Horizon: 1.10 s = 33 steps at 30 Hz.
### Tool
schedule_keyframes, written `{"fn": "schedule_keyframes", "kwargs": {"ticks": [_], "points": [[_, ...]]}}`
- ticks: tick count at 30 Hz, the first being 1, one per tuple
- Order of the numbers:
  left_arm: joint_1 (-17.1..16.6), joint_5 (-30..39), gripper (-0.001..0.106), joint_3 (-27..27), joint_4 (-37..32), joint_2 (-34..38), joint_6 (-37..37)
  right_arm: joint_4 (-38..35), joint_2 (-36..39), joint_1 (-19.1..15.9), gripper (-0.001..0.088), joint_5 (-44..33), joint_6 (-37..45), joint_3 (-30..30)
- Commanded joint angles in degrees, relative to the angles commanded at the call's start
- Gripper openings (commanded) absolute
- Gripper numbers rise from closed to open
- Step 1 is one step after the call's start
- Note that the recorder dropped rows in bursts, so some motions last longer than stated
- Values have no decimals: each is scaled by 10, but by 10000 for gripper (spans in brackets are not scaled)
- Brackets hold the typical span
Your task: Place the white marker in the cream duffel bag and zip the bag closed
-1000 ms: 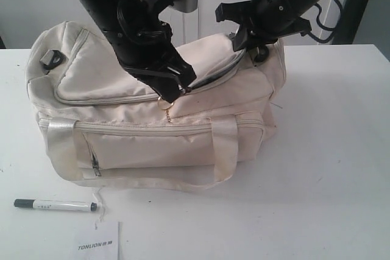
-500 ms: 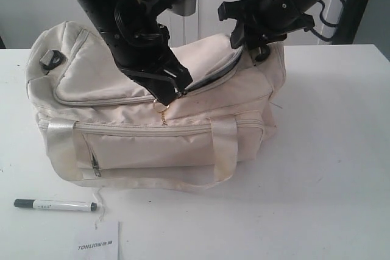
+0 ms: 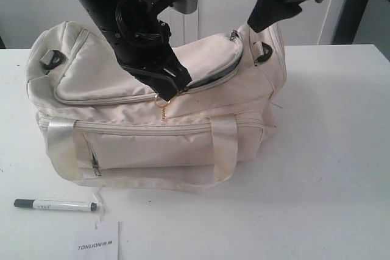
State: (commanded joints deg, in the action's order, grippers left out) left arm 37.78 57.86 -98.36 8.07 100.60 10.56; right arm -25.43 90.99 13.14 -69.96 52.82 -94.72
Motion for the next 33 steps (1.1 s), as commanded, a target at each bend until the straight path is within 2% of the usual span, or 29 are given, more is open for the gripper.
{"fn": "schedule_keyframes", "kwargs": {"ticks": [3,4,5,6,7,8,9,10,11,13,17,25,30,33], "points": [[0,0,0,0,0,0,0,-57,-26,-23,495,0,53,49],[0,-3,0,0,0,0,0,-123,-39,-33,483,0,120,93],[0,-3,0,0,0,0,0,-149,-43,-35,478,5,153,112],[0,-1,0,0,0,0,0,-200,-46,-35,473,36,244,151],[0,2,0,0,0,0,0,-216,-45,-33,474,42,306,163],[0,5,0,0,0,0,0,-218,-42,-28,483,39,453,183],[0,7,0,0,0,0,0,-218,-41,-28,492,39,504,188],[0,6,0,0,0,0,1,-220,-38,-28,507,39,600,197],[0,4,0,0,0,0,1,-225,-36,-28,506,50,628,202],[0,3,0,0,0,0,1,-243,-21,-28,506,63,631,208],[0,-1,0,0,0,0,1,-340,17,-28,506,64,696,208],[0,-2,0,0,0,0,1,-342,62,-23,481,90,696,208],[0,-2,0,0,0,0,1,-341,77,-9,409,120,696,208],[0,-2,0,0,0,0,1,-334,85,-6,284,139,696,208]]}}
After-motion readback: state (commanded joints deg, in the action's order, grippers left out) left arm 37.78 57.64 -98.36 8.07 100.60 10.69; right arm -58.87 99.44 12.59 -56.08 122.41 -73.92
